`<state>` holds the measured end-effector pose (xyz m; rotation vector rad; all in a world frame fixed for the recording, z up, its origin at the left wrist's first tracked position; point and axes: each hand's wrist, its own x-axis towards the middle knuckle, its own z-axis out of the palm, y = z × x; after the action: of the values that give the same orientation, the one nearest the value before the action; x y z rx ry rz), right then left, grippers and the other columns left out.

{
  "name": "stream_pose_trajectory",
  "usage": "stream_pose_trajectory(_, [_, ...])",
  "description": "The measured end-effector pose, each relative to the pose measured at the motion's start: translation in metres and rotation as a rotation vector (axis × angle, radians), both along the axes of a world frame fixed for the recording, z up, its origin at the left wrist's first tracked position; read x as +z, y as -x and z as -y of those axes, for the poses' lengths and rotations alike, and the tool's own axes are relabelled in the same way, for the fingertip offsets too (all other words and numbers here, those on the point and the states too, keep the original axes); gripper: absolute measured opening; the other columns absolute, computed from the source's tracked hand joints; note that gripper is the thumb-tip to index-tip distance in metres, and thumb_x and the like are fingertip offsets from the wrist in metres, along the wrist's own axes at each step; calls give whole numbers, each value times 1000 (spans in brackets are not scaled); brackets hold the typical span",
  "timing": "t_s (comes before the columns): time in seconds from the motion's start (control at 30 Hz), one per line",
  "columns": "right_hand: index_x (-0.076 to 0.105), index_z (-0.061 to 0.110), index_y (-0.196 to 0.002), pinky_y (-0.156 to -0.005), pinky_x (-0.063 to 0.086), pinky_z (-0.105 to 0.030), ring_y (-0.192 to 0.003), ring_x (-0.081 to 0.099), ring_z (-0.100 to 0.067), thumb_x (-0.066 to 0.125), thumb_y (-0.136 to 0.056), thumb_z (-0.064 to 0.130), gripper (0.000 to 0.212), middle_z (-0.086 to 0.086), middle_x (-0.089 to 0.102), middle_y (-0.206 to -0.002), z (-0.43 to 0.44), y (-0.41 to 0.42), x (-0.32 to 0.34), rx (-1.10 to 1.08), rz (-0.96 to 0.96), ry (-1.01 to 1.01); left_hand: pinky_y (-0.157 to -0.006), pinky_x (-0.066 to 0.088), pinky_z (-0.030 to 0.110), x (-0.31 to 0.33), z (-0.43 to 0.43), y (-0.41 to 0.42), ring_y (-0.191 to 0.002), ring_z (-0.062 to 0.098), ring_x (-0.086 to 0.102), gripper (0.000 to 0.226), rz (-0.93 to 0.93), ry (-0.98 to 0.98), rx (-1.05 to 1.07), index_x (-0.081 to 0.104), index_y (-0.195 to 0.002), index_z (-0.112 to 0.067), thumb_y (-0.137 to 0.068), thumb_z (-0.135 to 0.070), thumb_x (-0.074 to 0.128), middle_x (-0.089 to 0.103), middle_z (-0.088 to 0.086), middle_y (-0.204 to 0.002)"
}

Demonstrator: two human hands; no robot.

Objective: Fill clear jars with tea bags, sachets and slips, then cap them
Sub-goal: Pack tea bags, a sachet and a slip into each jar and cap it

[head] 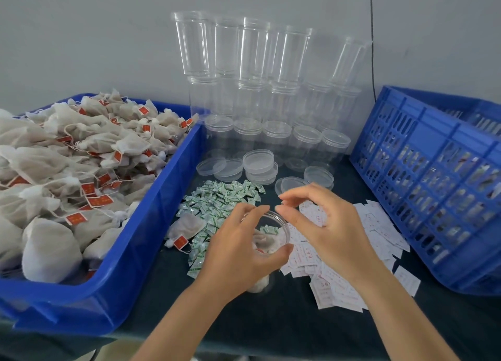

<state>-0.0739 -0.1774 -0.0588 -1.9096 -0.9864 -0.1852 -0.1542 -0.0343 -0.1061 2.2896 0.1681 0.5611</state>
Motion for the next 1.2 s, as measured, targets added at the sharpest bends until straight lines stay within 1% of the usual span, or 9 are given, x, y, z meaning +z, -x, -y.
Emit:
stream_pose_trajectory(0.23, [71,28,-92,-80,39,-2,-94,61,9,72,-91,16,12,20,70,-90,33,-3,-51,-169,-141,172,-89,48,25,-2,-1,1,-103,-5,47,79,9,-28,0,46,-137,-33,-68,-71,54,41,-21,-119])
stream_pose_trajectory(0.37, [71,34,-102,-97,41,-11,-108,59,5,72,-90,26,15,26,66,-110,67,28,-98,-285,-108,222,-88,48,24,-2,-1,1,-101,-6,47,77,23,-34,-2,47,-136,-32,-69,-70,54,41,-21,-119])
stream_pose_trajectory(0.47, [72,7,-119,-110,31,-19,-123,50,-9,69,-92,33,38,0,65,-131,84,52,-129,-382,137,310,-86,44,15,-1,0,2,-104,-11,45,75,20,-13,-58,48,-134,-33,-68,-67,58,41,-24,-117])
stream_pose_trajectory(0.57, [66,-6,-122,-113,22,-30,-128,44,-20,30,-104,55,73,-14,62,-133,87,67,-140,-378,260,512,-89,42,13,-1,5,4,-108,-7,46,72,0,6,-155,50,-132,-33,-68,-63,64,42,-27,-114])
stream_pose_trajectory(0.63, [66,-4,-124,-114,20,-32,-129,44,-20,20,-104,59,81,-12,62,-134,90,69,-142,-347,275,570,-90,41,14,-1,10,6,-109,-4,48,73,4,7,-194,52,-132,-31,-67,-64,64,44,-25,-115])
stream_pose_trajectory(0.83, [65,5,-126,-114,23,-44,-140,35,-21,28,-102,62,71,-9,55,-141,100,64,-146,-207,429,480,-90,40,12,-4,16,10,-110,-3,47,77,27,14,-220,51,-133,-30,-66,-69,58,43,-24,-115])
stream_pose_trajectory(1.0, [80,7,-96,-106,42,-43,-119,62,-13,57,-97,33,35,-2,73,-116,104,67,-161,-206,569,248,-88,40,9,-3,16,10,-108,-5,48,77,19,14,-219,51,-132,-31,-66,-70,57,44,-24,-114])
stream_pose_trajectory(1.1, [81,12,-84,-105,46,-41,-103,70,-2,64,-87,17,18,8,77,-97,109,69,-164,-225,521,183,-84,39,4,-2,17,12,-106,-10,49,75,20,44,-225,52,-131,-32,-66,-69,59,44,-25,-113])
stream_pose_trajectory(1.2, [77,16,-89,-105,46,-39,-90,70,0,65,-89,25,14,12,73,-89,108,65,-152,-226,425,183,-86,43,11,-2,17,11,-104,-12,49,75,21,37,-220,52,-130,-33,-65,-69,58,45,-24,-114])
